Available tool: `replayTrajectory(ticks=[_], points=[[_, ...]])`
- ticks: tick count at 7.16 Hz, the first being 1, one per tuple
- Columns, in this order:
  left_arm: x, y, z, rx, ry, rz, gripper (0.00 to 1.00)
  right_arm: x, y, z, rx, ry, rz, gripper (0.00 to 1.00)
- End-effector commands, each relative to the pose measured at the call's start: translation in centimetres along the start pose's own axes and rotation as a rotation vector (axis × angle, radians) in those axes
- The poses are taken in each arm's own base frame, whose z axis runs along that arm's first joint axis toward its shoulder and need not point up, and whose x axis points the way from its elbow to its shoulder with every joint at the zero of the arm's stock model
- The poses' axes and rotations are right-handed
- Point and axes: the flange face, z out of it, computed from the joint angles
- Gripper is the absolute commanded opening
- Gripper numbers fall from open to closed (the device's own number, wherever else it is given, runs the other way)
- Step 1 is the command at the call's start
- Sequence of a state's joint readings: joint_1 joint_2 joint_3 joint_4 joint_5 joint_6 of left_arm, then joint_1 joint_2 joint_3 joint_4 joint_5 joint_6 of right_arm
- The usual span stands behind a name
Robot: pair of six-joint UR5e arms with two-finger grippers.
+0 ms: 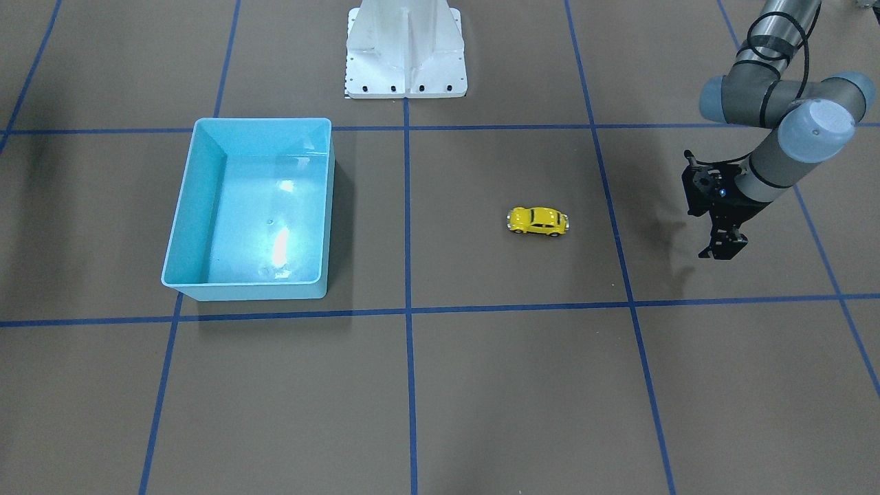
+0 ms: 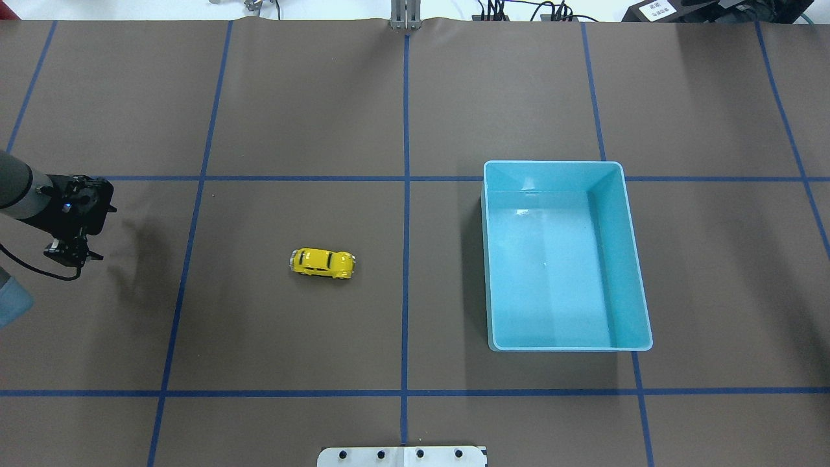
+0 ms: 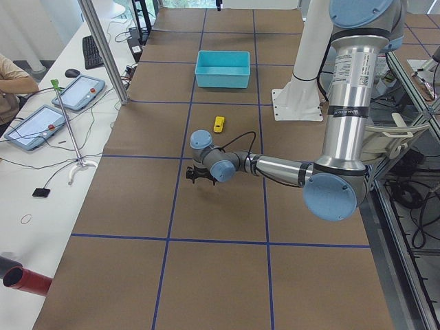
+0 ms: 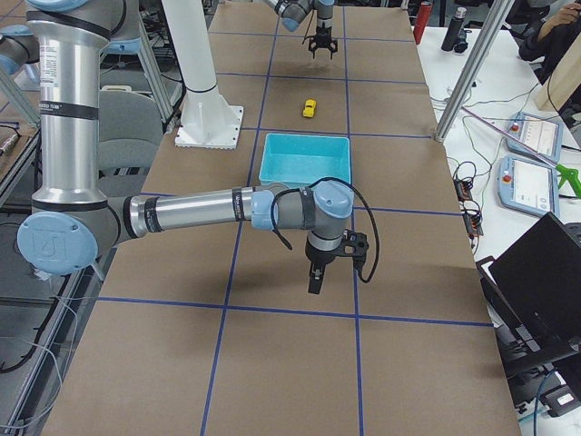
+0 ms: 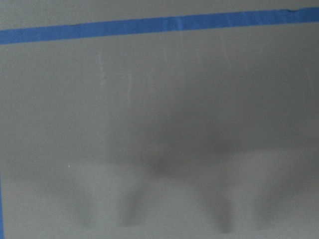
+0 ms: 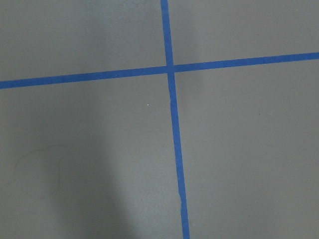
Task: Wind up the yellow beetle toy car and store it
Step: 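Release the car so it rolls toward the blue bin, withdraw left arm, then reach the right gripper down to the car beside the bin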
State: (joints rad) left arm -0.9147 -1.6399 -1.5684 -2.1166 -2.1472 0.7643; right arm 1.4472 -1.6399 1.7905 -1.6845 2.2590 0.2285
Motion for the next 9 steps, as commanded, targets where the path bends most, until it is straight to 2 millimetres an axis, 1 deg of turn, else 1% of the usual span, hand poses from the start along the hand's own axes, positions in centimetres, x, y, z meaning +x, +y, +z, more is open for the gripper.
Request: replayTrajectory(ticks=[1,2,3,4,5,6,7,8,9], points=[[-1.6,2.2,-2.1,-0.017,-0.034,-0.063,1.00,0.0,0.0,0.1,-0.003,0.000,0.001,1.00],[-3.0,5.0,-4.4,-0.055,-0.041,-0.160,1.00,-0.2,-0.1,-0.2,0.002,-0.001,-0.002,1.00],[-3.9,6.5,-7.0,-0.079,-0.041,-0.342,1.00,-1.4,-1.2,-1.4,0.027,-0.007,-0.022,1.00],[-4.0,6.5,-9.1,-0.080,-0.028,-0.655,1.00,-2.6,-1.3,-2.6,0.026,-0.015,-0.025,1.00],[-4.3,6.7,-12.3,-0.087,-0.059,-0.982,1.00,-5.3,-3.5,-5.1,0.043,-0.019,-0.039,1.00],[-4.7,8.9,-14.9,-0.109,-0.075,-1.138,1.00,-9.3,-5.5,-7.1,0.033,-0.017,-0.066,1.00],[-5.5,10.6,-16.8,-0.117,-0.086,-1.199,1.00,-14.8,-6.7,-8.8,0.030,-0.021,-0.129,1.00],[-5.1,11.7,-17.0,-0.116,-0.093,-1.217,1.00,-22.9,-5.6,-10.8,0.043,-0.020,-0.255,1.00],[-3.9,14.5,-17.4,-0.127,-0.100,-1.267,1.00,-30.6,-2.8,-11.3,0.071,-0.019,-0.352,1.00]])
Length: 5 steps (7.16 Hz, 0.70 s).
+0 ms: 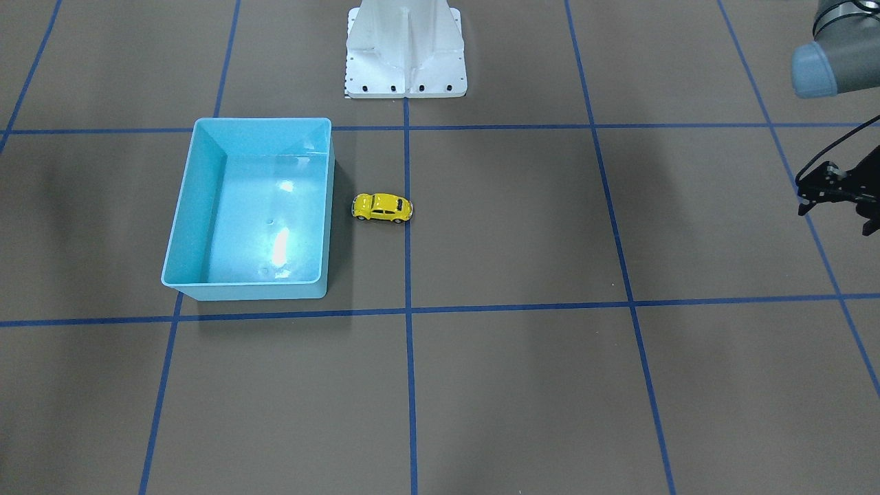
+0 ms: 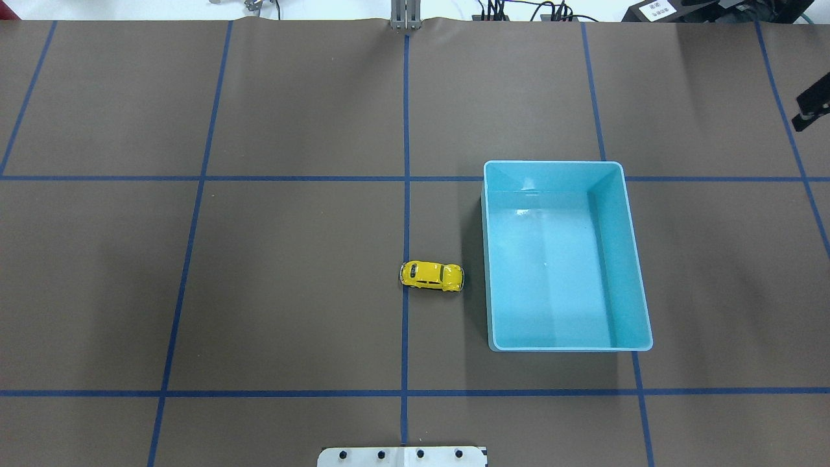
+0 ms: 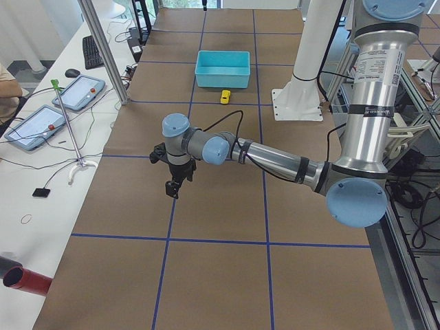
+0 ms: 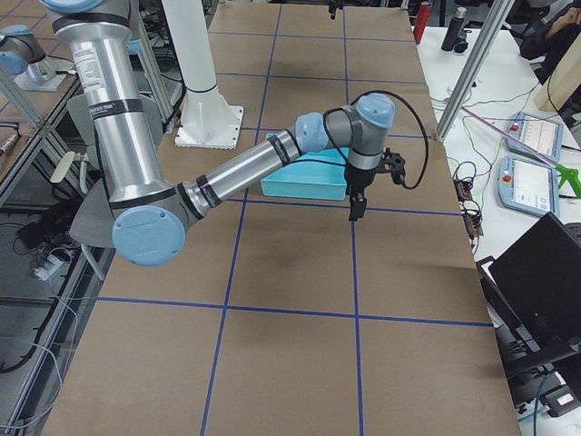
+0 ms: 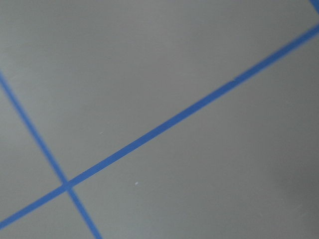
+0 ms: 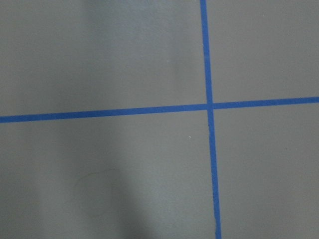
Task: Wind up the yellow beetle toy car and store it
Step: 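Reach the right gripper down to the car beside the bin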
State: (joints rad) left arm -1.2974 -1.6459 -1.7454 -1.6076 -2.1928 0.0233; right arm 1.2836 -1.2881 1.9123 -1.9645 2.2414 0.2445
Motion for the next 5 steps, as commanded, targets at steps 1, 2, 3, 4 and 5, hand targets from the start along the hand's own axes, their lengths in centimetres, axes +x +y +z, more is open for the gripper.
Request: replayTrajectory(ticks=[1,2,3,4,5], points=[[-5.0,4.3,-0.8,-0.004,-0.019,-0.121,1.00,-18.1,0.1,-3.4,0.067,-0.061,-0.093,1.00],[-7.5,8.0,-0.4,-0.021,0.009,-0.198,1.00,-26.6,2.7,-3.0,0.056,-0.124,-0.206,1.00],[-9.5,10.9,-0.4,-0.014,0.094,-0.286,1.00,-33.0,5.4,-2.4,0.091,-0.174,-0.361,1.00],[-11.0,12.1,-1.5,0.009,0.112,-0.336,1.00,-38.2,8.6,-0.4,0.121,-0.236,-0.505,1.00],[-12.6,14.1,-2.1,0.020,0.104,-0.388,1.00,-41.6,11.6,2.1,0.140,-0.216,-0.687,1.00]])
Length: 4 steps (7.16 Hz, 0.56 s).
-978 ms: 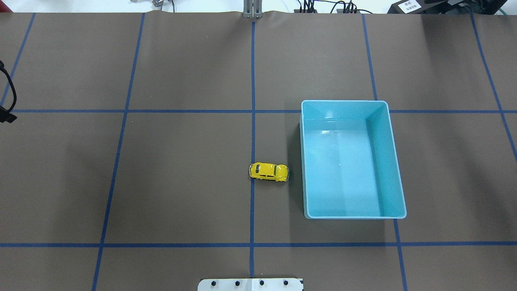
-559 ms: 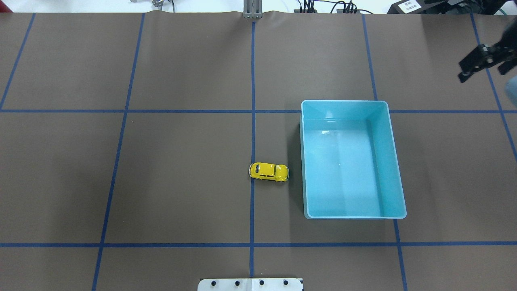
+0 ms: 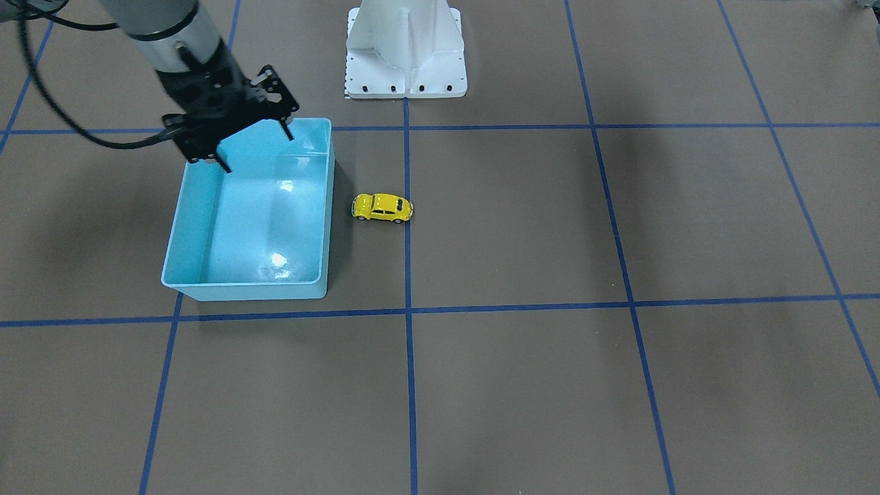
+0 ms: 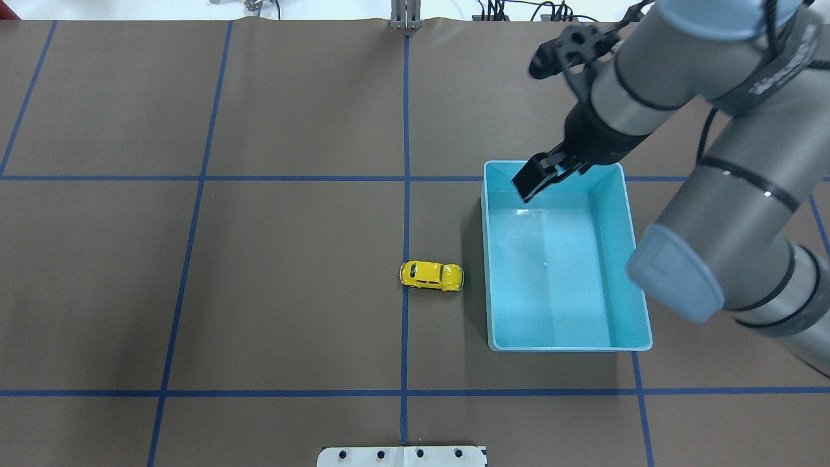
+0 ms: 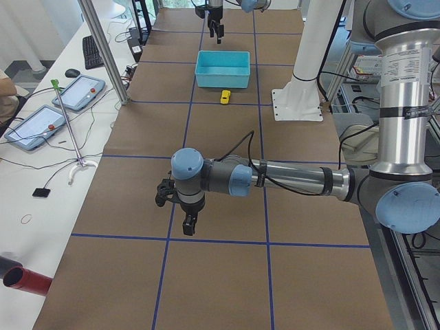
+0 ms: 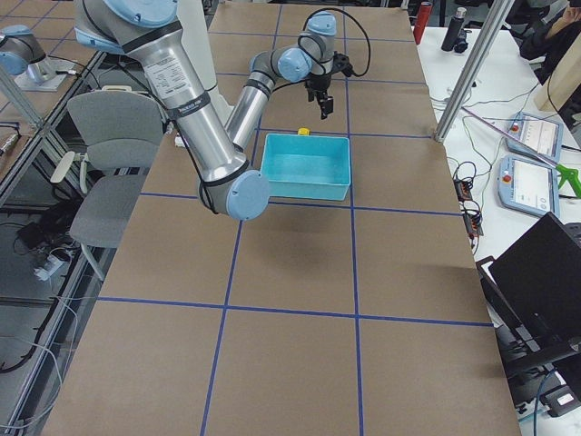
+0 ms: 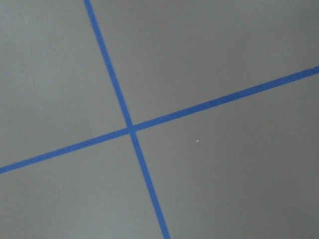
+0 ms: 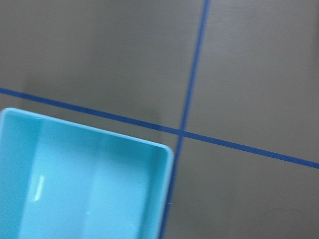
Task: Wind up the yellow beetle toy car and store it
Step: 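Reach the right gripper down to the car beside the bin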
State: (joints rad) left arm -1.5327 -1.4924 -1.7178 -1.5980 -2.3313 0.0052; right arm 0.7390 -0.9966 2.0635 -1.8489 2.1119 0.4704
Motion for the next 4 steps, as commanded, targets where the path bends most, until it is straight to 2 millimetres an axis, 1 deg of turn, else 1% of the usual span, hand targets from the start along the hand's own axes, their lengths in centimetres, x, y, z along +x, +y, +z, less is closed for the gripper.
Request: replayTrajectory(ticks=[1,2,3,4], points=[[-4.6,3.6,-1.6,0.031,0.013,-0.123,1.00,-7.7,2.5,5.1,0.028,0.044,-0.444,1.00],[-5.0,4.3,-1.2,0.024,0.014,-0.135,1.00,-9.0,3.1,8.4,-0.010,0.104,-0.647,1.00],[-5.2,4.6,-1.0,0.019,0.013,-0.136,1.00,-9.5,2.0,10.5,-0.031,0.125,-0.760,1.00],[-5.7,4.6,-0.5,0.012,0.013,-0.143,1.00,-9.5,0.8,12.3,-0.040,0.129,-0.843,1.00]])
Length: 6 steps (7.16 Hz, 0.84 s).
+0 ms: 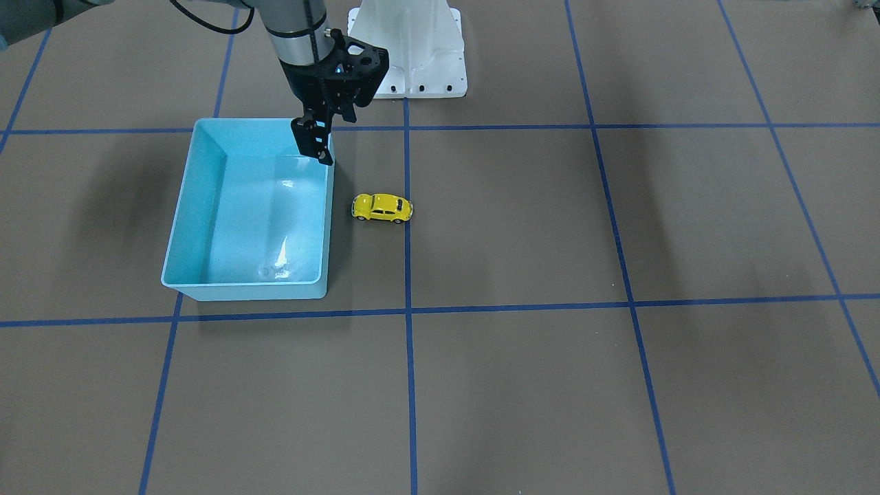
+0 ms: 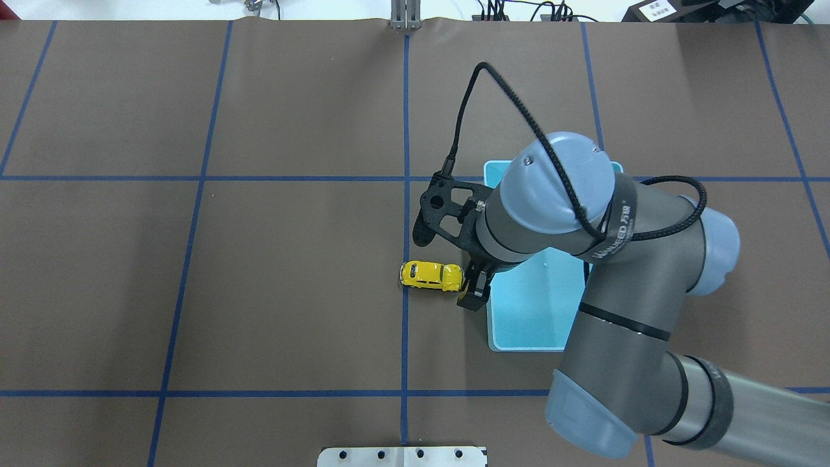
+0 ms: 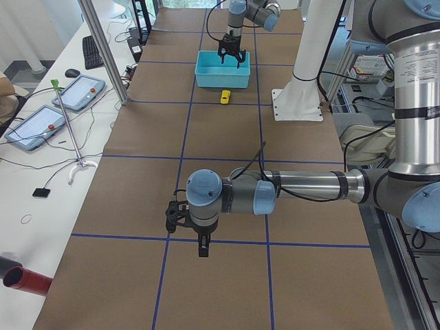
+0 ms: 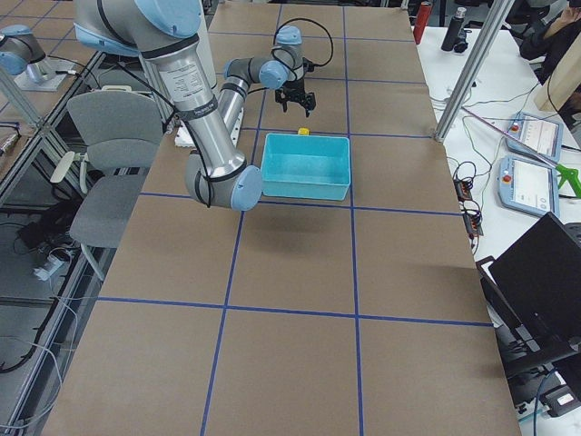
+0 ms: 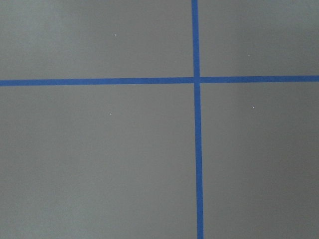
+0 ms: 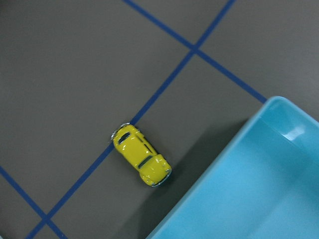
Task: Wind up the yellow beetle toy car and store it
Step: 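Reach the right gripper down to the car beside the bin, then close the right gripper around the yellow car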
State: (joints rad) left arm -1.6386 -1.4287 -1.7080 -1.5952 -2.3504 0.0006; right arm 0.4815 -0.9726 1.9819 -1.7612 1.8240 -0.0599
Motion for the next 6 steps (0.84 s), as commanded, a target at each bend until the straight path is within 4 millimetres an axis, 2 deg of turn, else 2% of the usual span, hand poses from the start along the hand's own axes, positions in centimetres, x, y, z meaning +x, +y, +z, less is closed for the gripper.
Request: replayTrajectory(ticks=[1,2,3,5,6], points=[[-0.8,0.2,0.7,-0.011,0.000,-0.012,1.00,0.8,-2.8,5.2,-0.004,0.015,-0.150,1.00],[-0.8,0.2,0.7,-0.011,0.000,-0.012,1.00,1.3,-3.4,7.2,-0.018,0.015,-0.149,1.00],[-0.8,0.1,0.7,-0.011,0.000,-0.009,1.00,0.7,-4.2,8.2,-0.030,0.011,-0.144,1.00],[-0.9,0.3,0.8,-0.014,0.000,-0.014,1.00,-0.4,-3.4,9.8,-0.037,0.019,-0.154,1.00],[-0.9,0.2,0.7,-0.013,0.000,-0.011,1.00,-0.3,-3.4,10.1,-0.039,0.018,-0.154,1.00]])
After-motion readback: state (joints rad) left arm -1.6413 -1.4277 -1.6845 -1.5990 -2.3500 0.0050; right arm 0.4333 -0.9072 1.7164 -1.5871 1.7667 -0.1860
